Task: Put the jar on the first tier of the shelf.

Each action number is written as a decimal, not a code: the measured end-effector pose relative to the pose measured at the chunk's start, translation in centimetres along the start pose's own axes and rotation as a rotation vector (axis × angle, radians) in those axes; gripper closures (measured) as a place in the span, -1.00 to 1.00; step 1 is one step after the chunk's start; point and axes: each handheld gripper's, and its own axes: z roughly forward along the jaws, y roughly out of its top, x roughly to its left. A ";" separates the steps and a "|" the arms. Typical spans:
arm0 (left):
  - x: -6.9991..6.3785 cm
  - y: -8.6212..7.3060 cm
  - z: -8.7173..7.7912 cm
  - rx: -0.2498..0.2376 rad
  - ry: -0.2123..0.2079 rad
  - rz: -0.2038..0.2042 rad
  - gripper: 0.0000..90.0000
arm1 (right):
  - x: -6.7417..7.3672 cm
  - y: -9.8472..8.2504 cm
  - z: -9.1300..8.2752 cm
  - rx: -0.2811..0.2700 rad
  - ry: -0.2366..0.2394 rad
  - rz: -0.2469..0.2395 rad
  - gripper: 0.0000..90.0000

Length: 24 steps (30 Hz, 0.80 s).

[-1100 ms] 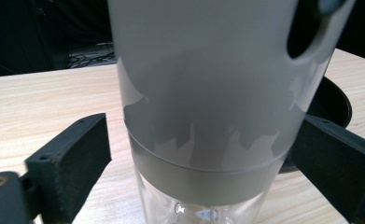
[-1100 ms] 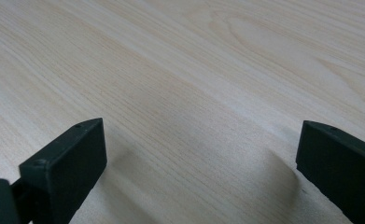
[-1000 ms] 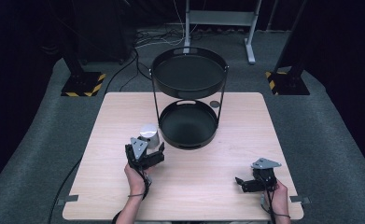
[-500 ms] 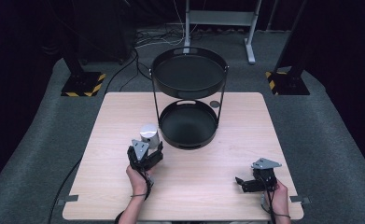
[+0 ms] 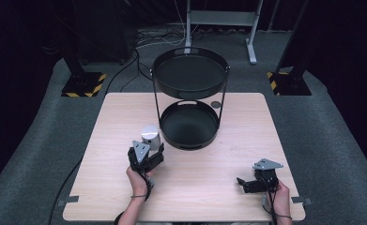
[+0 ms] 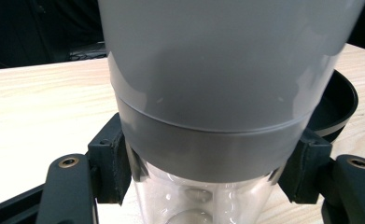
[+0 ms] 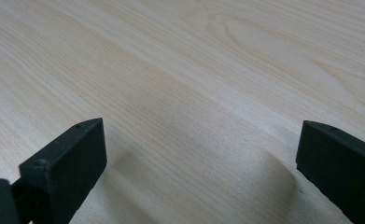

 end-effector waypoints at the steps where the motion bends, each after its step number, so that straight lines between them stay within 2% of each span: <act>1: 0.0 0.0 0.0 -0.001 0.000 0.001 -0.30 | 0.0 0.0 0.0 0.000 -0.001 0.000 -0.97; 10: -0.2 0.5 0.0 -0.002 -0.012 0.021 -0.30 | 0.0 0.0 0.0 0.002 0.001 0.000 -0.97; 24: -0.5 1.2 0.2 -0.006 -0.024 0.030 -0.30 | 0.0 0.0 0.0 0.002 0.001 0.002 -0.97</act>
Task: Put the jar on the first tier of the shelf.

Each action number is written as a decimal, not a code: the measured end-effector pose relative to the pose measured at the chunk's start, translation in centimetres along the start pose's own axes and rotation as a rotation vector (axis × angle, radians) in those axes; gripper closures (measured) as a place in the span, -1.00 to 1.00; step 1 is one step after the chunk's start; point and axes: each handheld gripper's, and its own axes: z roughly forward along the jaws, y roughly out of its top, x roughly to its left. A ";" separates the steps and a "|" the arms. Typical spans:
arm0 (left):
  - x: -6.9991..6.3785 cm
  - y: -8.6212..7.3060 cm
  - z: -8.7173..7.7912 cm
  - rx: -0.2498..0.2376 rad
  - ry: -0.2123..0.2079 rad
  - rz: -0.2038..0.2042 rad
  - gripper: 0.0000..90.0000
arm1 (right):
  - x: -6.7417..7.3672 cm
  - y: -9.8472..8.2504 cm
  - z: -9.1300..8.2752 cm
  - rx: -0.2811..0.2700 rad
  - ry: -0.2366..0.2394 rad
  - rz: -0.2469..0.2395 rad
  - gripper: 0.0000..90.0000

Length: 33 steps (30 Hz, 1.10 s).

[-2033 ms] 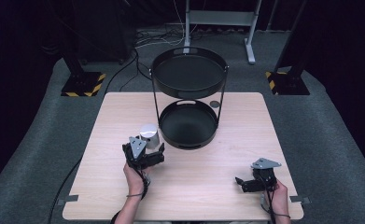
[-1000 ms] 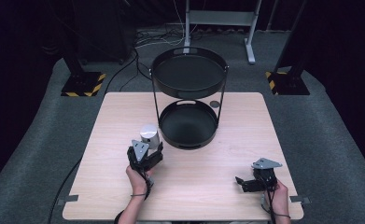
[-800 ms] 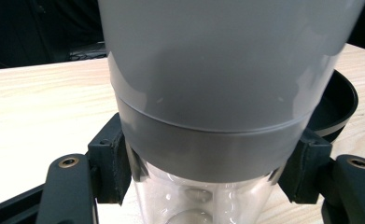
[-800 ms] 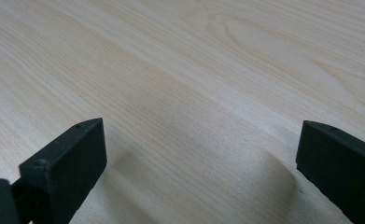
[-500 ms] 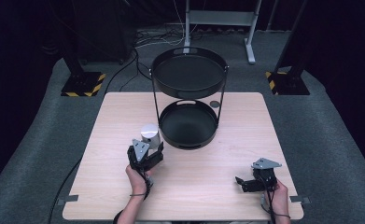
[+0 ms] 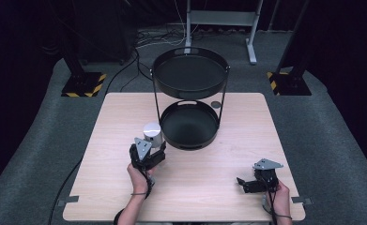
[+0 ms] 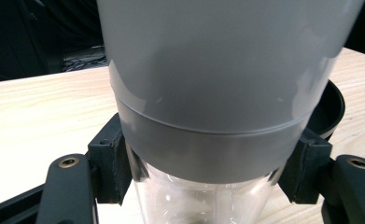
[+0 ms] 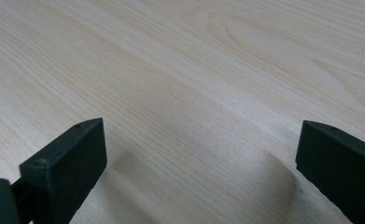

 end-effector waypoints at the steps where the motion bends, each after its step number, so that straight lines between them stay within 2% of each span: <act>1: 0.0 0.1 0.0 -0.001 -0.003 0.001 -0.30 | 0.0 0.0 0.0 0.000 0.000 0.000 -0.97; 33: -1.2 1.9 0.9 -0.013 -0.042 0.021 -0.30 | 0.0 0.0 0.0 0.006 0.004 0.002 -0.96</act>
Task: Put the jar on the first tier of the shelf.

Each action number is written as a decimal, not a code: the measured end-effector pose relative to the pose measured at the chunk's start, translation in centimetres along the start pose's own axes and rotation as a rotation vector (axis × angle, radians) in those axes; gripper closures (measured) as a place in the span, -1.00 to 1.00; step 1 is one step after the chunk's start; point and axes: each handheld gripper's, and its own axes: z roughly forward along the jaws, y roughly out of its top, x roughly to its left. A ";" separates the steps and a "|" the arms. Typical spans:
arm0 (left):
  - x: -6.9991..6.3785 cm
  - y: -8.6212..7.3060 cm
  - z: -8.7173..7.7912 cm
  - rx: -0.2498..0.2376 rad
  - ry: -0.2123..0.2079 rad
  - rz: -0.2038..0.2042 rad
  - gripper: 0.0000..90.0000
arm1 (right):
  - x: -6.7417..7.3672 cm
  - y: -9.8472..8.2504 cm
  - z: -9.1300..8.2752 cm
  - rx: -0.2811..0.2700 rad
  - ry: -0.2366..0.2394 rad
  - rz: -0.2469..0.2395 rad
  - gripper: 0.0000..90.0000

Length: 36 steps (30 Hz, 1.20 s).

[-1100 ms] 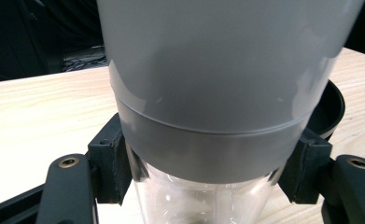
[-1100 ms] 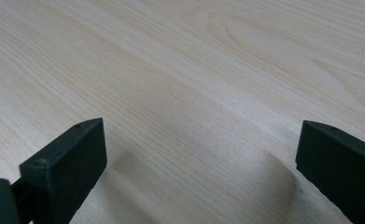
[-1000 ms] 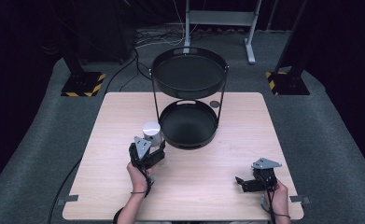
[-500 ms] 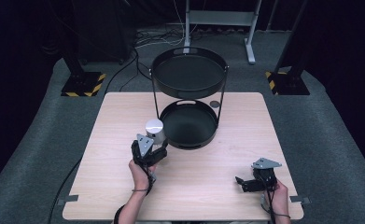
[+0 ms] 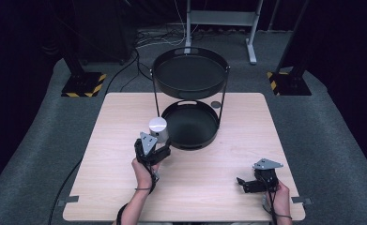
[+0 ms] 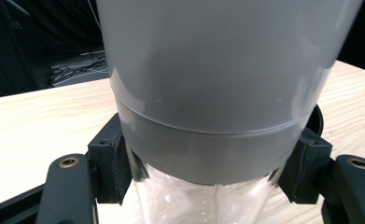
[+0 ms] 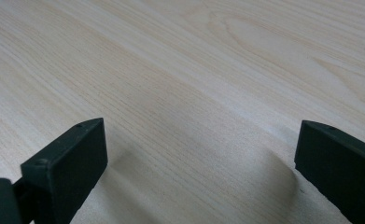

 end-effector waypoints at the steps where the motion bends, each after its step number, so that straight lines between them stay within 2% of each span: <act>1: 0.0 0.1 0.0 -0.001 -0.002 0.001 -0.30 | 0.0 0.0 0.0 0.000 0.000 0.000 -0.96; 23: -0.5 1.3 0.9 -0.004 -0.014 0.008 -0.30 | 0.0 0.0 0.0 0.000 0.002 0.000 -0.96; 36: -0.4 2.0 1.3 -0.013 -0.021 -0.005 -0.30 | 0.0 0.0 0.0 -0.002 -0.001 0.001 -0.95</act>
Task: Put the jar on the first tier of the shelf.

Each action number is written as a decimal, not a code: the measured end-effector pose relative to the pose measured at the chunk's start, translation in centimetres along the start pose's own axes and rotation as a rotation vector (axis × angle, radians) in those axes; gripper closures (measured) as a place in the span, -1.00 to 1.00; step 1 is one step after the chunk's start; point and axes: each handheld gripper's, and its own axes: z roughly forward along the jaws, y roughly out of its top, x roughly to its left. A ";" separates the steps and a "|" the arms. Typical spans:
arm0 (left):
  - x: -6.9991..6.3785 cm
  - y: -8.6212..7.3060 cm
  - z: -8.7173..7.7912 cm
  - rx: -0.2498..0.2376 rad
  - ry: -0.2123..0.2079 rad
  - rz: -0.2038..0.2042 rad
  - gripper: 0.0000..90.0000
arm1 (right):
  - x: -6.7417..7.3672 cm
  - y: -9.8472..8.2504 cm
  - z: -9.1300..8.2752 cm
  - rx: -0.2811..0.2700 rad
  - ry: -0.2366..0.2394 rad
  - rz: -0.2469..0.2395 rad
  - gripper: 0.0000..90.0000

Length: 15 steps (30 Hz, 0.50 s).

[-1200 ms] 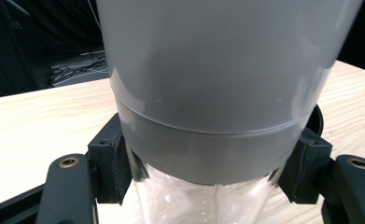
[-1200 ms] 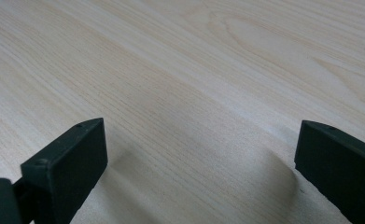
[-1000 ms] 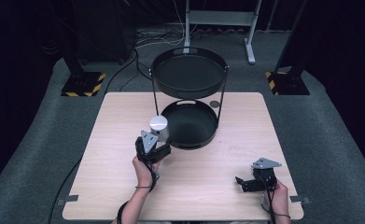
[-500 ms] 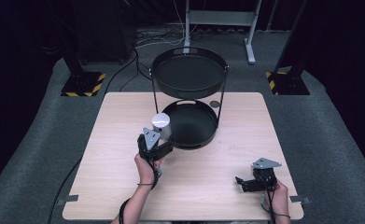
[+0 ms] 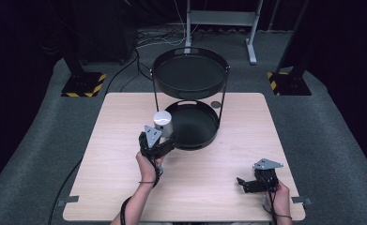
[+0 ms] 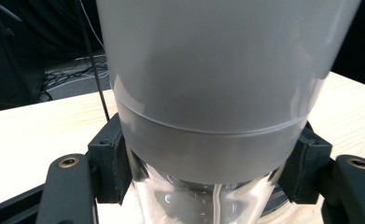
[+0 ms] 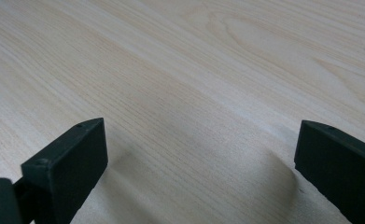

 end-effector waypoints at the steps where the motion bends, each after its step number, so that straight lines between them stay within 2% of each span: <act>1: 0.0 0.1 0.0 -0.001 0.000 0.000 -0.30 | 0.0 0.0 0.0 0.000 0.000 -0.001 -0.95; 15: -0.3 0.9 0.7 -0.007 -0.005 0.010 -0.30 | 0.0 0.0 0.0 0.000 0.000 0.000 -0.95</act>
